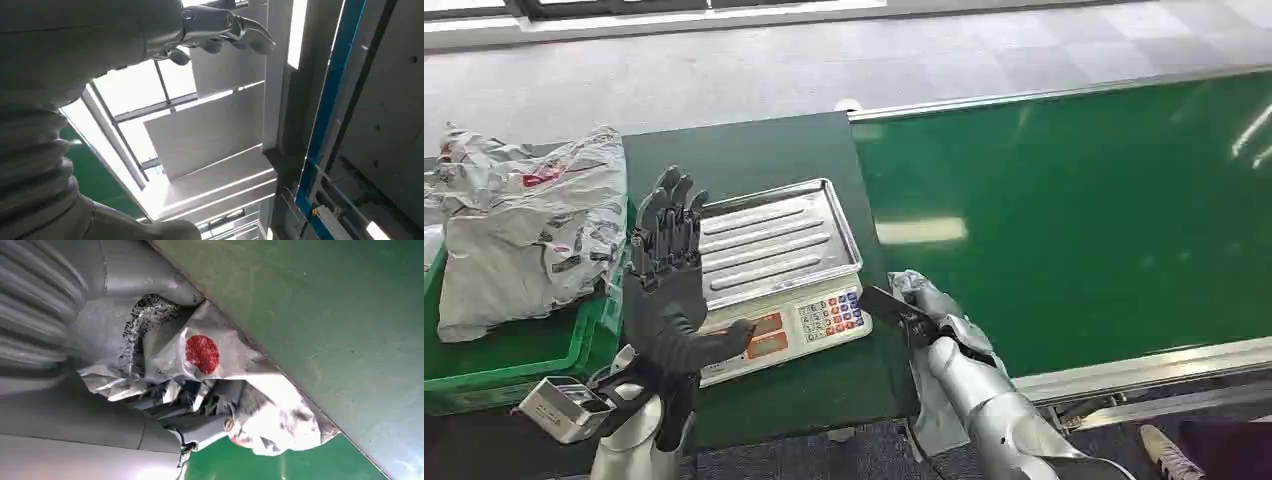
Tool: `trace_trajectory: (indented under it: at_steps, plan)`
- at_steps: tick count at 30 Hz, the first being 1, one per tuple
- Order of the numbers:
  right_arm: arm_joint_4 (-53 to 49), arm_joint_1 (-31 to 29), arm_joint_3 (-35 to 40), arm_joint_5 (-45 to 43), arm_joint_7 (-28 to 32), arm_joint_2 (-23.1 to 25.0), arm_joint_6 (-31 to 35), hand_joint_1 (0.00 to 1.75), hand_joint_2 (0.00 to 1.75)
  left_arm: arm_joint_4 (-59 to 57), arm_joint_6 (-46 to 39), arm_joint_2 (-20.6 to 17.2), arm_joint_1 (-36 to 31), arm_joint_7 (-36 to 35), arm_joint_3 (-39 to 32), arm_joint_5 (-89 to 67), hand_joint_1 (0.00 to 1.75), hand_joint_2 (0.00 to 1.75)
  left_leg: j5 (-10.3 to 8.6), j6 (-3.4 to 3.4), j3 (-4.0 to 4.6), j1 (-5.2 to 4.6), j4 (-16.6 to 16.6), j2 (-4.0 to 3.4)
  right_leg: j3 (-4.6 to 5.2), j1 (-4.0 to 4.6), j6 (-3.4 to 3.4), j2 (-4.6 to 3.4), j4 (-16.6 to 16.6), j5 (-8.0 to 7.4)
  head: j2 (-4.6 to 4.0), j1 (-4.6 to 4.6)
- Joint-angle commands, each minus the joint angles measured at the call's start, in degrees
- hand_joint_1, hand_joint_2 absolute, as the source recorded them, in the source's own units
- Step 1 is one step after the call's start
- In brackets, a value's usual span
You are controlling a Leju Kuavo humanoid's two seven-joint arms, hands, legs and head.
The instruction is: Moved the parcel from conveyor to table for the left to box.
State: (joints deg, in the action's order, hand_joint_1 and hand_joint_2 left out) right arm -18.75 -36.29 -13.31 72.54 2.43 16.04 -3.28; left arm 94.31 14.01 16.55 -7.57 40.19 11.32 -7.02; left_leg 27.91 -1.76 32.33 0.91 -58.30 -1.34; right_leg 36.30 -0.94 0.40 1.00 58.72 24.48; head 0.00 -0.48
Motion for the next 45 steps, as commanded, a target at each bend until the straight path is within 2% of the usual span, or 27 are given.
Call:
trace_trajectory:
  at_steps: [1, 8, 11, 13, 14, 15, 16, 17, 19, 20, 22, 24, 32, 33, 35, 36, 40, 42, 44, 45]
  plan:
    - [3.59, 0.18, 2.19, -0.39, 0.67, -0.21, -0.29, 1.75, 1.75, -2.5, -1.63, -1.17, -1.59, -0.19, -0.6, 0.27, 0.0, 1.75, 0.0, 0.05, -0.11, 0.01, 0.07, 0.1, -0.12, 0.01, -0.03, -0.01, -0.07, 0.02, 0.0, 0.0]
    - [2.32, 0.31, 3.02, -0.93, 3.17, 0.28, 2.43, 1.75, 1.75, -1.35, -3.29, -1.74, -0.6, -0.19, -0.32, 0.45, 0.0, 1.75, -0.01, 0.08, -0.17, 0.03, 0.16, 0.12, -0.19, 0.03, -0.08, -0.06, -0.16, 0.0, 0.0, 0.0]
    - [-1.37, -0.2, 3.42, -3.37, 10.76, 1.32, 7.04, 1.75, 1.75, 0.04, -4.58, -2.48, 0.41, -0.19, -0.31, 0.48, 0.0, 1.75, 0.01, 0.05, -0.07, 0.01, 0.09, -0.02, -0.04, 0.01, -0.06, -0.14, -0.07, -0.01, 0.0, 0.0]
    - [-10.72, 0.92, 5.74, -7.12, 16.63, 2.87, 11.55, 1.75, 1.75, 1.91, -5.97, -3.16, 1.82, -0.19, -0.35, 0.63, 0.0, 1.75, 0.03, 0.05, -0.02, 0.01, 0.07, -0.14, 0.03, 0.0, -0.07, -0.25, -0.03, -0.03, 0.0, 0.0]
    - [-12.93, 1.35, 6.82, -7.63, 15.91, 3.0, 10.78, 1.75, 1.75, 2.23, -5.96, -3.34, 2.11, -0.19, -0.31, 0.74, 0.0, 1.75, 0.03, 0.07, -0.05, 0.03, 0.11, -0.21, 0.03, 0.01, -0.1, -0.34, -0.07, -0.05, 0.0, 0.0]
    - [-23.55, 4.69, 9.59, -10.79, 17.92, 3.57, 12.97, 1.75, 1.75, 3.02, -6.49, -3.53, 2.78, -0.19, -0.37, 0.69, 0.0, 1.75, 0.06, 0.04, 0.04, 0.0, 0.05, -0.42, 0.18, -0.02, -0.1, -0.49, 0.03, -0.06, 0.0, 0.0]
    - [-29.31, 6.68, 12.3, -12.37, 15.58, 3.13, 10.78, 1.75, 1.75, 3.35, -6.68, -3.62, 3.05, -0.19, -0.39, 0.72, 0.0, 1.75, 0.06, 0.04, 0.01, 0.03, 0.09, -0.54, 0.19, -0.01, -0.19, -0.62, 0.0, -0.14, 0.0, 0.0]
    - [-39.32, 10.3, 16.51, -15.86, 14.36, 1.99, 11.0, 1.75, 1.75, 3.72, -6.89, -3.71, 3.33, -0.19, -0.38, 0.85, 0.0, 1.75, 0.13, -0.04, 0.49, 0.05, 0.03, -0.74, 0.28, -0.06, -0.23, -0.71, 0.08, -0.14, 0.0, 0.0]
    - [-45.57, 12.47, 18.68, -17.53, 13.71, 1.16, 12.13, 1.75, 1.75, 3.82, -7.09, -3.74, 3.46, -0.19, -0.33, 0.8, 0.0, 1.75, 0.12, -0.11, 0.49, 0.13, 0.12, -0.5, 0.25, -0.06, -0.25, -0.51, -0.01, -0.07, 0.0, -0.02]
    - [-47.92, 13.34, 19.31, -17.96, 12.97, 0.91, 11.88, 1.75, 1.75, 3.86, -7.13, -3.76, 3.5, -0.19, -0.28, 0.81, 0.0, 1.75, 0.06, -0.14, 0.09, 0.08, 0.12, -0.31, 0.34, -0.09, -0.26, -0.3, 0.03, -0.01, 0.0, 0.0]
    - [-47.92, 13.34, 19.31, -17.96, 12.97, 0.91, 11.88, 1.75, 1.75, 3.86, -7.13, -3.76, 3.5, -0.19, -0.28, 0.81, 0.0, 1.75, 0.01, -0.14, 0.06, 0.09, 0.1, -0.05, 0.23, 0.05, -0.27, -0.12, 0.04, 0.03, 0.0, 0.0]
    - [-47.95, 13.86, 19.78, -17.98, 13.03, 0.58, 11.98, 1.75, 1.75, 3.72, -7.19, -3.67, 3.39, -0.19, -0.21, 0.76, 0.0, 1.75, 0.05, -0.15, 0.0, 0.13, 0.15, -0.22, 0.19, 0.1, -0.27, -0.35, -0.02, -0.04, 0.0, -0.02]
    - [-47.95, 13.86, 19.78, -17.98, 13.03, 0.58, 11.98, 1.75, 1.75, 3.72, -7.19, -3.67, 3.39, -0.19, -0.21, 0.76, 0.0, 1.75, 0.03, -0.16, 0.08, 0.07, 0.11, -0.17, 0.16, 0.05, -0.23, -0.24, 0.0, -0.05, 0.0, 0.0]
    - [-49.5, 14.31, 20.98, -19.3, 13.81, -0.03, 15.27, 1.75, 1.75, 3.72, -7.34, -3.72, 3.36, -0.19, -0.11, 0.81, 0.0, 1.75, 0.02, -0.13, 0.04, 0.08, 0.14, -0.12, 0.11, 0.06, -0.24, -0.25, -0.04, -0.06, 0.0, 0.0]
    - [-55.93, 16.52, 22.08, -20.04, 13.78, -0.2, 16.92, 1.75, 1.75, 3.83, -7.41, -3.6, 3.37, -0.19, -0.06, 0.79, 0.0, 1.75, 0.0, -0.12, 0.01, 0.08, 0.17, -0.08, 0.07, 0.06, -0.25, -0.22, -0.07, -0.06, 0.0, 0.0]
    - [-61.48, 18.43, 23.37, -19.84, 12.22, -0.77, 16.93, 1.75, 1.75, 3.83, -7.36, -3.38, 3.39, -0.19, -0.05, 0.65, 0.0, 1.75, 0.02, -0.14, 0.06, 0.05, 0.12, -0.07, 0.13, 0.04, -0.24, -0.18, 0.0, -0.03, 0.0, 0.0]
    - [-68.24, 19.75, 23.77, -18.93, 9.26, -0.53, 20.98, 1.75, 1.75, 3.61, -6.98, -2.81, 3.2, -0.19, 0.02, 0.41, 0.0, 1.75, 0.04, -0.08, 0.0, 0.07, 0.16, 0.08, 0.04, 0.06, -0.25, -0.12, -0.07, 0.02, 0.0, 0.0]
    - [-65.41, 16.49, 23.96, -21.17, 10.69, 0.1, 24.14, 1.75, 1.75, 2.58, -5.78, -2.26, 2.28, -0.19, 0.46, 0.63, 0.0, 1.75, 0.05, -0.09, 0.03, 0.08, 0.11, -0.01, 0.09, 0.07, -0.23, -0.17, -0.03, -0.01, 0.0, 0.0]
    - [-59.26, 11.57, 25.02, -22.1, 11.91, 0.53, 24.38, 1.75, 1.75, 1.25, -4.98, -1.96, 1.05, -0.19, 1.12, 1.01, 0.0, 1.75, 0.02, -0.06, 0.01, 0.08, 0.12, -0.03, 0.08, 0.07, -0.24, -0.23, -0.06, -0.05, 0.0, 0.0]
    - [-51.56, 6.19, 25.37, -23.7, 13.16, 1.86, 25.5, 1.75, 1.75, -0.2, -4.4, -1.84, -0.05, -0.19, 2.06, 1.37, 0.0, 1.75, 0.02, -0.08, 0.1, 0.05, 0.06, -0.14, 0.19, 0.04, -0.22, -0.29, 0.01, -0.08, 0.0, 0.0]
